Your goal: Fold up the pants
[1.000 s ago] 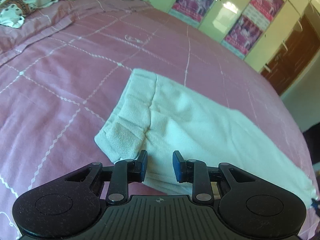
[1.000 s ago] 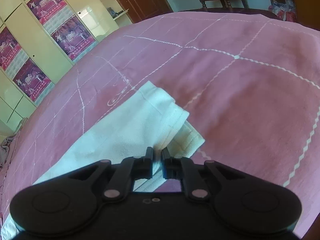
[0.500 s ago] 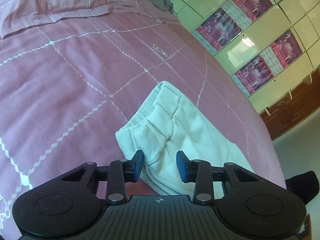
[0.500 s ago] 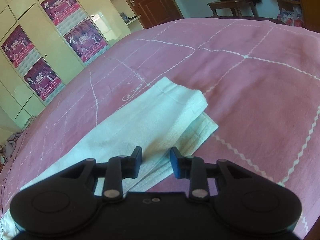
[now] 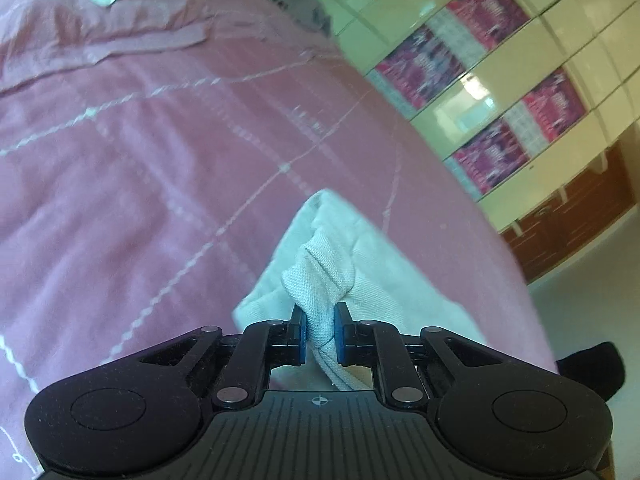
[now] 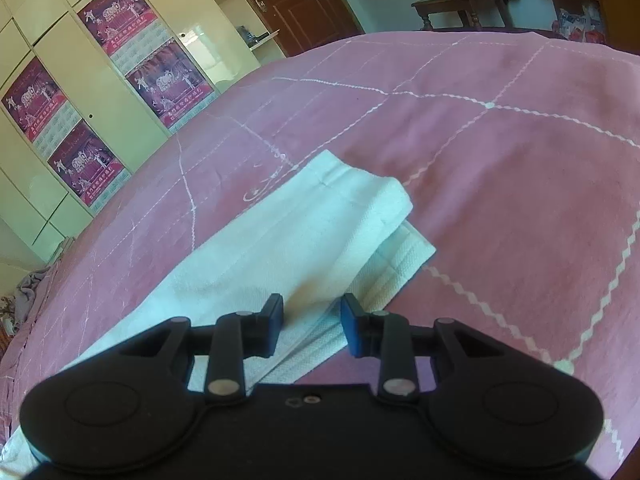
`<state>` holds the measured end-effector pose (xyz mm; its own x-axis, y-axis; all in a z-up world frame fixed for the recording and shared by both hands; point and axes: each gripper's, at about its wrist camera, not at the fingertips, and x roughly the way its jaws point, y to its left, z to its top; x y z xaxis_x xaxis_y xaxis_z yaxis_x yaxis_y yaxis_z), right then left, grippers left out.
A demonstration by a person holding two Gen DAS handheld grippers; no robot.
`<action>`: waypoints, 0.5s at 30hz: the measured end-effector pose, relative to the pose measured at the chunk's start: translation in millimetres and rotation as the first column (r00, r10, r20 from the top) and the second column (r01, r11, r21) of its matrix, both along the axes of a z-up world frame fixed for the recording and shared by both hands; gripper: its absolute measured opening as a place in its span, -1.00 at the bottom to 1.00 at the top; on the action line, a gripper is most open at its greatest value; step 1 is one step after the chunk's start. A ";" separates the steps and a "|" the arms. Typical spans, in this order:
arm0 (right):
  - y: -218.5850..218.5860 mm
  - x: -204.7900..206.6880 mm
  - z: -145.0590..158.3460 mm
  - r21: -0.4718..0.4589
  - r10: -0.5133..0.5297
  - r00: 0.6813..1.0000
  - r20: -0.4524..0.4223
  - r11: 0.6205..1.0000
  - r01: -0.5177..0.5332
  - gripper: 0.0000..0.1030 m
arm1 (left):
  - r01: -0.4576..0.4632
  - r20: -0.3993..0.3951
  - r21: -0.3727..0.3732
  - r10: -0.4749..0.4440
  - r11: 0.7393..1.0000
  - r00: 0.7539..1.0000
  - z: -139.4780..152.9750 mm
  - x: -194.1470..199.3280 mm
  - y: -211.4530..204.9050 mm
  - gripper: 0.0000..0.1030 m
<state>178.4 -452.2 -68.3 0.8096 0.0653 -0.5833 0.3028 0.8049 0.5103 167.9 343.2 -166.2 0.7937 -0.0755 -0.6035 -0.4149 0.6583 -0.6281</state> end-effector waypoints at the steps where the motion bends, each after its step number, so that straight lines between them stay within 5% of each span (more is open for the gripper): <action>1: -0.9 0.4 -1.0 0.009 -0.002 1.000 0.002 1.000 0.002 -0.38 | -0.001 -0.009 -0.020 0.001 1.000 1.000 -9.7 2.0 1.3 -0.74; 7: -7.5 2.9 -2.5 0.043 0.003 1.000 0.005 0.999 -0.003 -0.35 | -0.001 -0.018 0.008 0.001 1.000 1.000 -6.7 9.7 -3.4 -0.73; 8: -10.5 3.2 -3.8 0.069 -0.006 1.000 0.007 0.998 0.005 -0.41 | 0.003 -0.017 0.005 -0.003 1.000 1.000 -4.2 9.8 -0.8 -0.73; 9: -12.9 4.1 -4.7 0.085 -0.014 1.000 0.002 0.996 0.013 -0.78 | 0.004 -0.015 0.003 -0.004 1.000 1.000 -1.2 10.9 0.0 -0.73; 11: -11.8 8.2 0.6 0.059 -0.006 1.000 -0.025 0.998 0.007 -0.82 | 0.007 0.011 -0.008 -0.007 1.000 1.000 6.4 8.2 3.0 -0.73; 15: -4.0 -6.8 28.1 0.011 0.005 0.997 0.077 1.000 -0.005 -0.83 | 0.031 -0.007 0.031 -0.031 0.999 0.999 11.9 10.7 2.9 -0.73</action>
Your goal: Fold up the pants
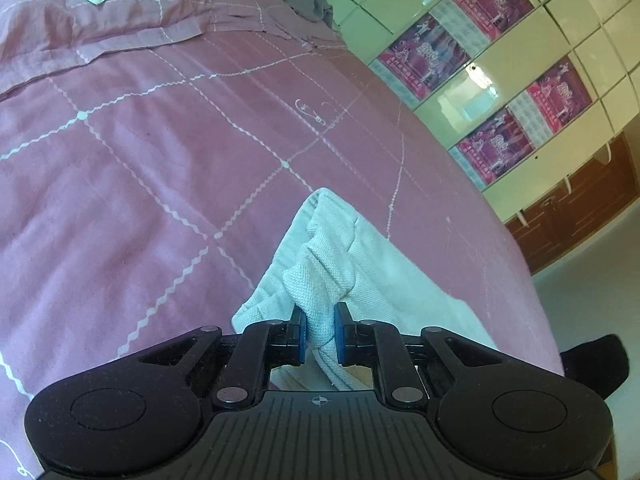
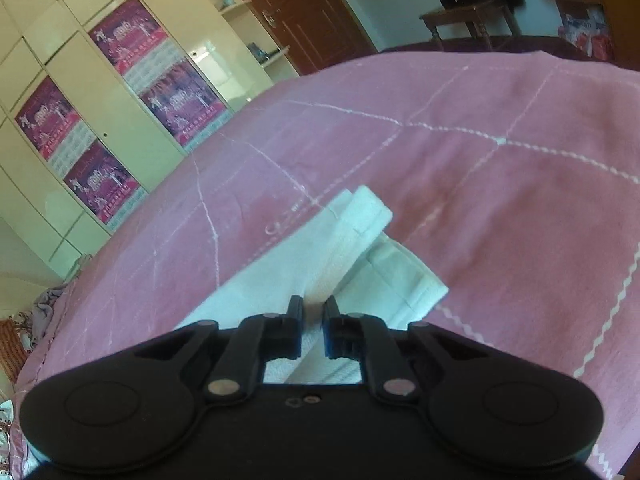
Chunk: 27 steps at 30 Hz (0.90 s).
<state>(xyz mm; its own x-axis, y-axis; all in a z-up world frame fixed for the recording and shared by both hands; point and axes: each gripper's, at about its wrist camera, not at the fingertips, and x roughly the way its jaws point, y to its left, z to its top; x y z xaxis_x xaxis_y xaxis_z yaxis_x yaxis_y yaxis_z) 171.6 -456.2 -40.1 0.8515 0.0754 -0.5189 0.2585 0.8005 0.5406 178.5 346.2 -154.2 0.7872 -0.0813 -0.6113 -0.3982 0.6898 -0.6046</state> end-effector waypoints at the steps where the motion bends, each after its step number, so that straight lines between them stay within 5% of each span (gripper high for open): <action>1: 1.9 -1.6 1.3 -0.019 0.001 1.000 -0.002 1.000 -0.001 -0.83 | 0.004 -0.037 0.004 -0.004 1.000 0.999 -5.7 3.5 -0.6 -0.73; 4: 2.4 11.8 -24.3 -0.060 -0.011 0.989 -0.151 0.998 0.002 -0.82 | 0.007 -0.050 0.007 -0.007 1.000 0.999 -15.2 1.7 -1.1 -0.66; 6: -3.3 11.8 -31.5 -0.018 -0.012 0.989 -0.147 1.000 0.009 -0.77 | 0.011 -0.045 0.028 -0.010 1.000 0.999 -9.5 -6.5 -5.8 -0.55; 7: -3.8 8.2 -27.1 -0.017 -0.016 0.990 -0.138 1.000 0.014 -0.55 | 0.011 -0.065 0.067 -0.007 0.998 0.998 -5.8 -12.0 -9.4 -0.30; 9: -0.4 -4.6 -15.4 -0.094 -0.062 0.992 -0.108 0.994 0.052 -0.33 | -0.025 -0.085 0.157 0.039 0.987 0.996 5.4 -29.9 -15.3 -0.11; 12: 9.3 -27.2 5.7 -0.248 -0.107 0.994 -0.034 0.964 0.095 -0.41 | -0.094 -0.021 0.354 0.108 0.931 0.994 41.4 -50.1 -41.4 -0.11; 16: 65.5 -25.4 28.8 -0.306 0.151 0.988 0.034 0.942 -0.134 -0.50 | 0.100 0.060 0.488 -0.148 0.867 0.987 72.9 -20.1 -129.6 -0.11; 19: 147.0 -11.2 23.3 -0.326 0.400 0.916 0.028 0.870 -0.370 -0.52 | 0.245 0.059 0.505 -0.316 0.828 0.947 60.2 13.0 -192.6 -0.11; 21: 195.0 -6.6 8.9 -0.346 0.504 0.864 0.006 0.811 -0.471 -0.50 | 0.314 -0.008 0.489 -0.356 0.814 0.935 38.6 32.5 -213.4 -0.11; 23: 227.0 5.8 -16.8 -0.362 0.528 0.840 -0.126 0.764 -0.534 -0.48 | 0.383 -0.138 0.450 -0.362 0.807 0.922 8.0 46.3 -219.4 -0.11; 24: 234.5 13.1 -30.4 -0.367 0.509 0.837 -0.200 0.754 -0.545 -0.48 | 0.380 -0.122 0.465 -0.368 0.800 0.922 8.4 42.7 -219.4 -0.11; 27: 238.7 15.9 -18.9 -0.376 0.505 0.842 -0.193 0.754 -0.538 -0.47 | 0.322 -0.066 0.479 -0.332 0.817 0.941 30.1 37.6 -211.4 -0.11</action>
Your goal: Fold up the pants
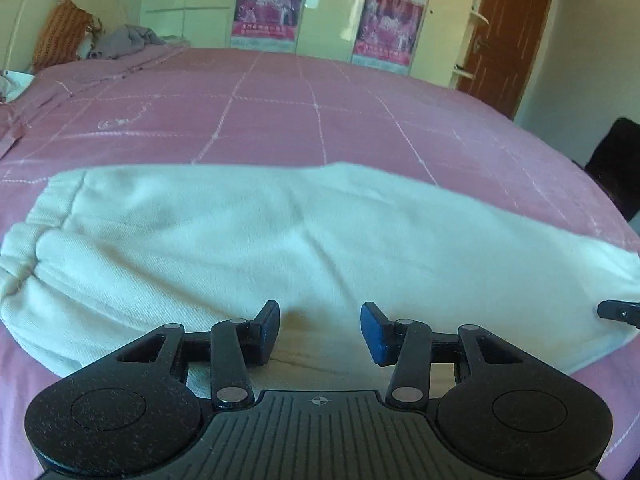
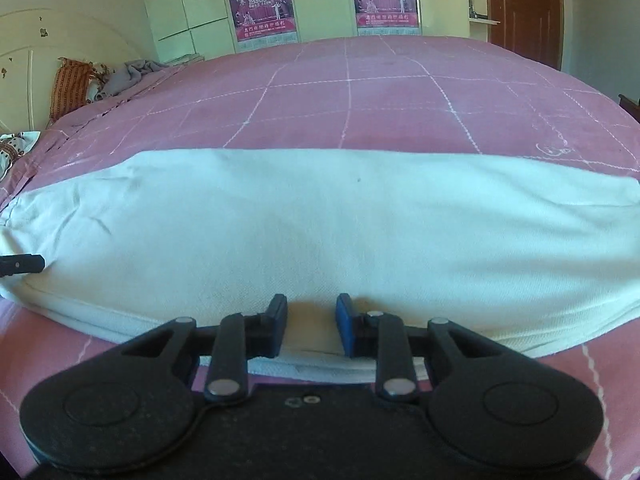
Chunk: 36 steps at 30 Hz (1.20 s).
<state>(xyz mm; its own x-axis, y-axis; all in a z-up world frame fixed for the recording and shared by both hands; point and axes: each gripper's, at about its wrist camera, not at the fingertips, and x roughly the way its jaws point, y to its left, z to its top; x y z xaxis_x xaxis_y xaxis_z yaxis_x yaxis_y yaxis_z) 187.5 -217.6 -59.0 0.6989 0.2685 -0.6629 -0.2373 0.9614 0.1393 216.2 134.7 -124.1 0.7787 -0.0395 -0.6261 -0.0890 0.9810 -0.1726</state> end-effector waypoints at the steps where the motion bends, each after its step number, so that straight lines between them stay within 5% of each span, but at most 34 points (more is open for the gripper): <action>1: -0.1 2.3 8.1 0.015 0.003 1.000 0.029 1.000 -0.004 -0.47 | -0.011 0.035 0.002 0.011 1.000 0.999 9.0 4.0 0.7 -0.11; 4: 16.4 27.8 24.2 0.020 0.001 0.997 0.077 1.000 -0.002 -0.47 | -0.004 0.063 0.023 0.002 1.000 0.998 22.8 31.8 0.6 -0.11; 6: 34.7 52.5 28.2 -0.004 0.010 0.996 0.089 1.000 -0.010 -0.48 | -0.017 0.003 -0.007 0.017 1.000 1.000 13.1 62.3 6.5 -0.11; 8: 50.8 81.8 15.4 -0.077 -0.020 0.999 0.036 0.997 0.023 -0.45 | -0.056 -0.148 0.007 0.057 0.998 0.987 -16.3 88.3 17.4 -0.11; 10: 52.6 109.5 -9.2 -0.137 -0.087 0.993 -0.074 0.988 0.076 -0.45 | -0.046 -0.167 -0.044 0.038 0.998 0.985 -17.7 90.7 29.1 -0.11; 12: 59.2 112.8 0.0 -0.164 -0.093 0.992 -0.090 0.983 0.078 -0.44 | -0.056 -0.097 -0.035 0.053 0.998 0.994 3.3 80.5 34.2 -0.11; 16: 99.5 118.4 21.6 -0.028 0.030 1.000 -0.005 0.999 -0.030 -0.44 | -0.072 -0.053 -0.021 0.071 0.997 0.996 15.5 94.7 46.0 -0.11; 19: 151.2 140.4 13.3 0.050 0.149 0.989 -0.024 0.988 -0.147 -0.43 | -0.064 -0.188 0.023 0.067 0.998 0.980 -23.7 115.7 55.9 -0.11; 21: 179.3 155.5 -8.3 -0.014 0.164 0.981 -0.104 0.986 -0.166 -0.42 | -0.062 -0.175 0.004 0.062 0.998 0.983 -17.4 117.9 58.6 -0.11; 23: 194.2 156.8 -7.3 -0.073 0.147 0.985 -0.085 0.985 -0.154 -0.39 | -0.072 -0.102 0.027 0.074 0.997 0.992 -1.7 109.3 57.0 -0.11; 24: 197.5 153.1 0.7 -0.040 0.162 0.985 -0.058 0.986 -0.164 -0.39 | -0.071 -0.068 0.040 0.074 0.997 0.995 1.6 106.7 55.0 -0.10; 27: 215.4 152.2 11.9 0.055 0.219 0.976 0.012 0.974 -0.219 -0.37 | -0.052 -0.168 0.079 0.065 0.996 0.984 -23.0 123.3 57.4 -0.03; 29: 230.4 169.4 -10.9 0.027 0.223 0.966 -0.130 0.975 -0.221 -0.37 | -0.044 -0.147 0.076 0.055 0.996 0.988 -20.3 117.4 58.2 0.00; 32: 208.4 163.9 0.8 0.075 0.199 0.971 -0.128 0.979 -0.191 -0.37 | -0.023 -0.082 0.067 0.029 0.997 0.996 -3.1 92.8 56.5 0.01; 34: 178.0 140.2 17.8 0.078 0.238 0.971 -0.021 0.969 -0.236 -0.27 | -0.015 -0.136 0.066 0.024 0.998 0.990 -12.0 81.4 57.5 0.01; 36: 139.3 133.8 13.3 0.037 0.239 0.968 -0.075 0.971 -0.237 -0.26 | -0.015 -0.116 0.066 0.022 0.998 0.993 -17.6 65.1 57.2 0.01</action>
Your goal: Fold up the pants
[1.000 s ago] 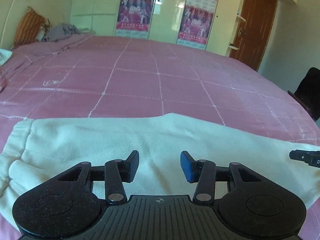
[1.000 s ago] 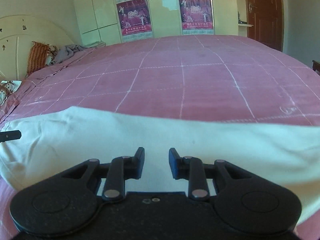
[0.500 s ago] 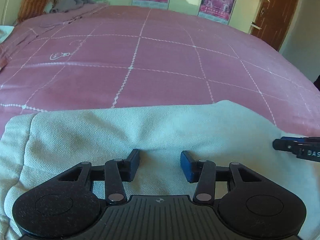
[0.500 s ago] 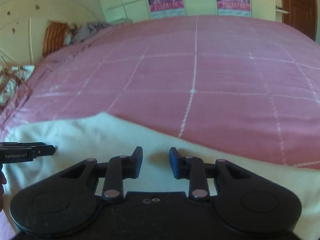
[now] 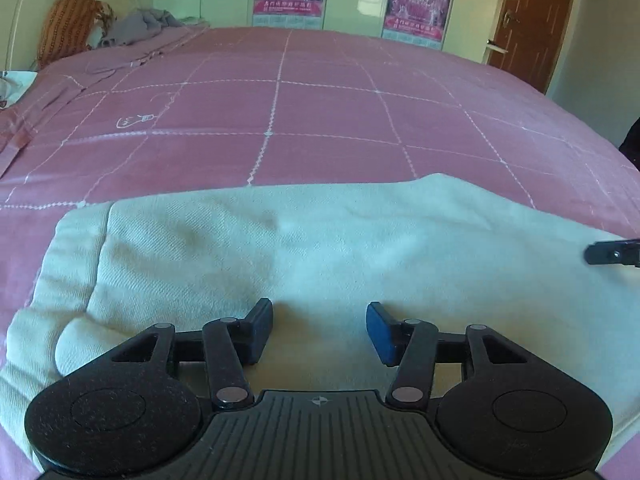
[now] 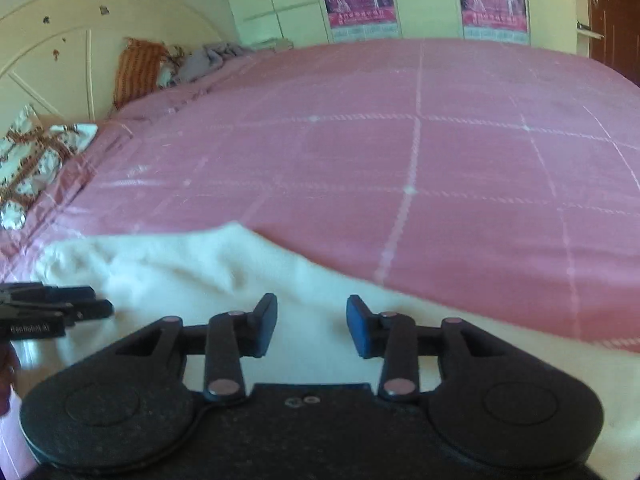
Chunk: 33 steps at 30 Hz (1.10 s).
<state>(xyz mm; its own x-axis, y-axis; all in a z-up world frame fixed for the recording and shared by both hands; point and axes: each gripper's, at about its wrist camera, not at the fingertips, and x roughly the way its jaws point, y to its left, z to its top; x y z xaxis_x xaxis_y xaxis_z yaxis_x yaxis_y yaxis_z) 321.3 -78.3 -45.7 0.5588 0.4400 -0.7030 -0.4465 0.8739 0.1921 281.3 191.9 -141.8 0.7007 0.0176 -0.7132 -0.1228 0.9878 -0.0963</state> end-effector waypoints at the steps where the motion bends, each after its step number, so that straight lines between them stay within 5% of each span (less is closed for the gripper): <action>1: -27.5 1.7 -4.8 -0.023 -0.038 0.999 -0.031 0.999 0.038 -0.29 | 0.001 0.003 -0.003 -0.001 1.000 1.000 -0.8 -6.7 -0.7 0.01; 4: -130.9 -3.0 -10.0 -0.012 -0.191 0.981 -0.040 0.982 0.191 -0.52 | -0.009 0.011 -0.021 0.009 1.000 1.000 1.7 -24.4 0.4 0.02; 6: -219.2 -8.5 -8.9 0.072 -0.339 0.939 -0.067 0.937 0.343 -0.65 | -0.026 0.019 -0.037 0.026 0.999 0.999 4.3 -34.1 1.2 0.02; 9: -320.2 -27.0 -7.2 0.090 -0.582 0.809 -0.085 0.804 0.588 -0.83 | -0.060 0.032 -0.036 0.061 0.998 0.998 9.3 -49.0 1.7 0.02; 11: -359.9 -53.5 4.5 0.122 -0.680 0.726 -0.101 0.716 0.688 -0.44 | -0.076 0.064 -0.025 0.077 0.997 0.995 14.7 -65.2 0.3 0.02; 13: -367.3 -86.9 21.6 0.145 -0.664 0.747 -0.022 0.738 0.660 -0.38 | -0.082 0.046 -0.016 0.082 0.997 0.996 12.8 -74.9 0.3 0.02; 17: -357.6 -132.8 17.4 0.222 -0.500 0.866 -0.014 0.843 0.490 -0.47 | -0.075 0.028 -0.005 0.075 0.997 0.997 8.1 -84.2 2.2 0.02; 19: -365.4 -138.7 -3.8 0.182 -0.498 0.865 -0.062 0.846 0.501 -0.71 | -0.082 0.018 -0.013 0.082 0.997 0.996 8.4 -82.1 3.8 0.02; 21: -388.9 -149.7 -13.9 0.219 -0.611 0.788 -0.081 0.760 0.612 -0.86 | -0.084 0.008 -0.012 0.084 0.996 0.996 8.5 -81.2 3.9 0.02; 22: -401.6 -165.4 -12.2 0.302 -0.669 0.739 -0.087 0.689 0.659 -0.73 | -0.081 0.008 -0.008 0.081 0.997 0.997 8.5 -81.3 3.1 0.02; 24: -419.1 -187.3 -11.7 0.406 -0.714 0.693 -0.103 0.605 0.685 -0.34 | -0.084 0.012 -0.005 0.084 0.996 0.996 7.7 -82.0 1.9 0.02; 25: -425.5 -196.2 -15.1 0.441 -0.722 0.676 -0.146 0.564 0.698 -0.34 | -0.087 0.016 -0.005 0.087 0.996 0.996 6.8 -82.6 1.4 0.02; 28: -436.1 -196.8 -33.4 0.512 -0.672 0.689 -0.271 0.505 0.694 -0.23 | -0.100 0.026 -0.009 0.101 0.995 0.995 4.1 -82.8 -0.1 0.04; 33: -441.1 -176.0 -48.7 0.578 -0.654 0.689 -0.313 0.445 0.684 -0.11 | -0.101 0.038 0.000 0.101 0.995 0.994 1.8 -84.5 -1.6 0.05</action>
<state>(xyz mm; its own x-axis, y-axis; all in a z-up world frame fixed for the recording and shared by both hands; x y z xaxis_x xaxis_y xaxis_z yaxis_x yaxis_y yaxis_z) 145.2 -519.4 -94.4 0.8538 0.2607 -0.4506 0.2446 0.5631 0.7893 196.7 190.3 -140.0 0.7216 0.0911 -0.6863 -0.2185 0.9706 -0.1009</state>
